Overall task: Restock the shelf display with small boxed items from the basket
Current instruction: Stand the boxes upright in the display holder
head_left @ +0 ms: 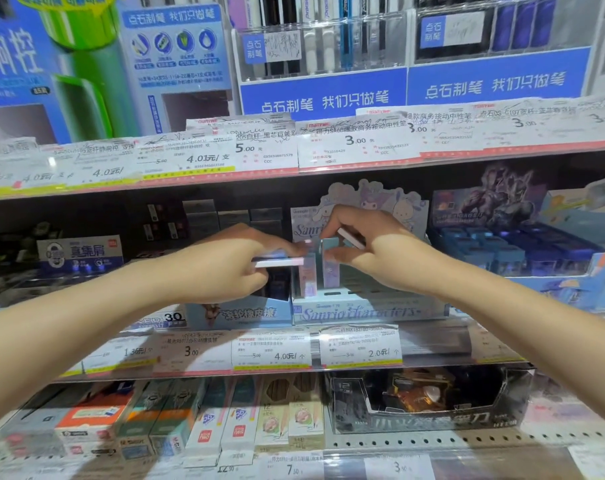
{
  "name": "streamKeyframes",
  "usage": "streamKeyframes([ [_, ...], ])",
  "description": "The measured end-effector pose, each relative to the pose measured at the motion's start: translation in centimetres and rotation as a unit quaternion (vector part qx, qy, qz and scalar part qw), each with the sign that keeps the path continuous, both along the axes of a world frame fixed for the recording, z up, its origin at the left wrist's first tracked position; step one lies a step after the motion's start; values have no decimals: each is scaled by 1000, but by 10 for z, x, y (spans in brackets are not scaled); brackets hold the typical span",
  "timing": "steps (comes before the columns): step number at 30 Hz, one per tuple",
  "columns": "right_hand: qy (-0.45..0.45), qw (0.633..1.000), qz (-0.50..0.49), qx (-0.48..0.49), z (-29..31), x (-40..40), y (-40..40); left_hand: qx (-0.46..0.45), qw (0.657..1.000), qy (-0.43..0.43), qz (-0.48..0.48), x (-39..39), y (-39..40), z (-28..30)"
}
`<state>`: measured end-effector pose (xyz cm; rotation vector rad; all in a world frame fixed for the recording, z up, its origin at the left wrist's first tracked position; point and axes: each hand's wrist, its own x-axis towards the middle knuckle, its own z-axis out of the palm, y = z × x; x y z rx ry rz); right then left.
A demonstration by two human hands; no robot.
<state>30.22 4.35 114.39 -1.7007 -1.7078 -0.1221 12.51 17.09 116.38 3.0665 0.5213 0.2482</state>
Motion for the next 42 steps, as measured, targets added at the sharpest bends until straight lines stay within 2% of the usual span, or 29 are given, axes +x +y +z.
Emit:
streamKeyframes([
  [6,-28,999,-1,26,-3,7,-3,-7,1000,0,-1,0,0,1],
  [13,-33,998,7,-46,1,7,-8,-42,998,-37,15,-2,-9,1],
  [17,-24,996,-2,-80,4,4,-9,-30,999,-20,12,-2,-14,3],
  [18,-1,996,-2,-88,5,5,-9,-28,999,-18,21,-4,-15,4],
  [20,142,987,15,-78,6,3,-10,-14,999,-30,6,-3,-17,3],
  [23,392,916,72,-41,5,-2,-9,16,994,-108,-20,-5,-22,-3],
  [25,480,871,100,-38,6,-5,-9,21,981,-182,-61,-4,-23,-9],
  [27,517,846,124,-41,8,-9,-11,3,968,-236,-88,-3,-30,-12],
  [29,536,830,145,-39,7,-15,-13,-53,959,-268,-75,-2,-40,-14],
  [31,510,847,153,-19,5,-22,-13,-151,945,-284,-53,0,-56,-13],
  [35,430,894,115,56,1,-36,-6,-415,865,-283,-14,8,-75,-10],
  [39,449,882,100,106,1,-44,-1,-515,817,-260,13,11,-78,-10],
  [42,475,865,97,127,0,-47,0,-538,802,-259,25,12,-77,-10],
])
